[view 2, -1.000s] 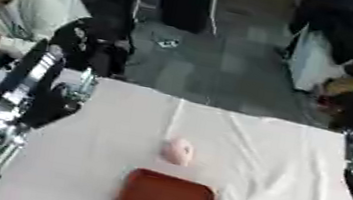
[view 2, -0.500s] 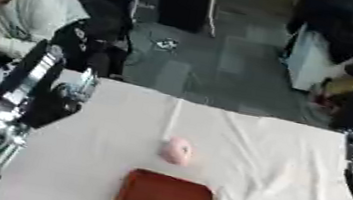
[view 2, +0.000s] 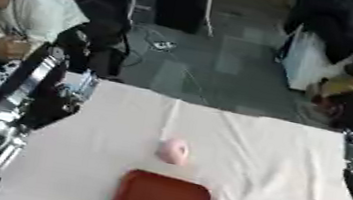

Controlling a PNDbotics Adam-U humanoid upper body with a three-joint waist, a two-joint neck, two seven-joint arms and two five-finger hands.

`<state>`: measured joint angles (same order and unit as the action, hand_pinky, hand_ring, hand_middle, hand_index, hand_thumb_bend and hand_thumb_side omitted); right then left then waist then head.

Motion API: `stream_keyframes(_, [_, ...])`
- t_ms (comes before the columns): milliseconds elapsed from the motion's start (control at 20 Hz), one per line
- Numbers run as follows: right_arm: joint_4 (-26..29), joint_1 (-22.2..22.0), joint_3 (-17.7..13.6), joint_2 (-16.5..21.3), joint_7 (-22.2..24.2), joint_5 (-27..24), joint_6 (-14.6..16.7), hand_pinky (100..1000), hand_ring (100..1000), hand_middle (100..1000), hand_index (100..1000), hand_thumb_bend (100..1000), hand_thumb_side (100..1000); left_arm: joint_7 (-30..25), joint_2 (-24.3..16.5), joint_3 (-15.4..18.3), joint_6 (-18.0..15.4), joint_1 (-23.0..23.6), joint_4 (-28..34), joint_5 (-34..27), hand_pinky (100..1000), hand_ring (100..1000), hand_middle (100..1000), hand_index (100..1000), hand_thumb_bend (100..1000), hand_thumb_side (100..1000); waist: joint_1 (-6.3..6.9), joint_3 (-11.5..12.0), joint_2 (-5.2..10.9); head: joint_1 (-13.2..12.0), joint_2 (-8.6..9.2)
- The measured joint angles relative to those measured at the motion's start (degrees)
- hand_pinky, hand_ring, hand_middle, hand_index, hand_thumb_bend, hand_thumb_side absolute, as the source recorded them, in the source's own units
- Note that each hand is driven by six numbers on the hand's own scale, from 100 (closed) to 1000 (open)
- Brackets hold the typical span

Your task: Pick up objects on the table and place them in the box.

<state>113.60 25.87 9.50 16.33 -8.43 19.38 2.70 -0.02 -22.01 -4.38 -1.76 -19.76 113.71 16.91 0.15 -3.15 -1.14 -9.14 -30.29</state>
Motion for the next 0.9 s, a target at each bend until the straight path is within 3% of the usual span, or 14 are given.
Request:
stream_keyframes(400, [0.0, 0.0, 0.0, 0.0, 0.0, 0.0, 0.0, 395, 586, 750, 834, 266, 833, -1.5, -3.4, -0.4, 0.5, -0.1, 0.0, 0.0, 829, 829, 899, 939, 100, 750, 0.32, -0.2, 0.47, 0.1, -0.24])
stream_keyframes(700, [0.0, -0.6, 0.0, 0.1, 0.1, 0.0, 0.0, 394, 586, 750, 834, 274, 842, -7.8, -14.0, -3.6, 2.3, -4.0, -1.5, -1.2, 841, 834, 902, 944, 100, 752, 1.21, -0.2, 1.44, 0.6, -0.92])
stream_keyframes(900, [0.0, -1.1, 0.3, 0.2, 0.3, 0.0, 0.0, 393, 586, 750, 833, 274, 843, -16.2, -21.7, -7.5, 3.1, -11.5, -6.7, -3.0, 749, 806, 895, 969, 134, 716, 1.66, -0.3, 2.14, 0.6, -1.66])
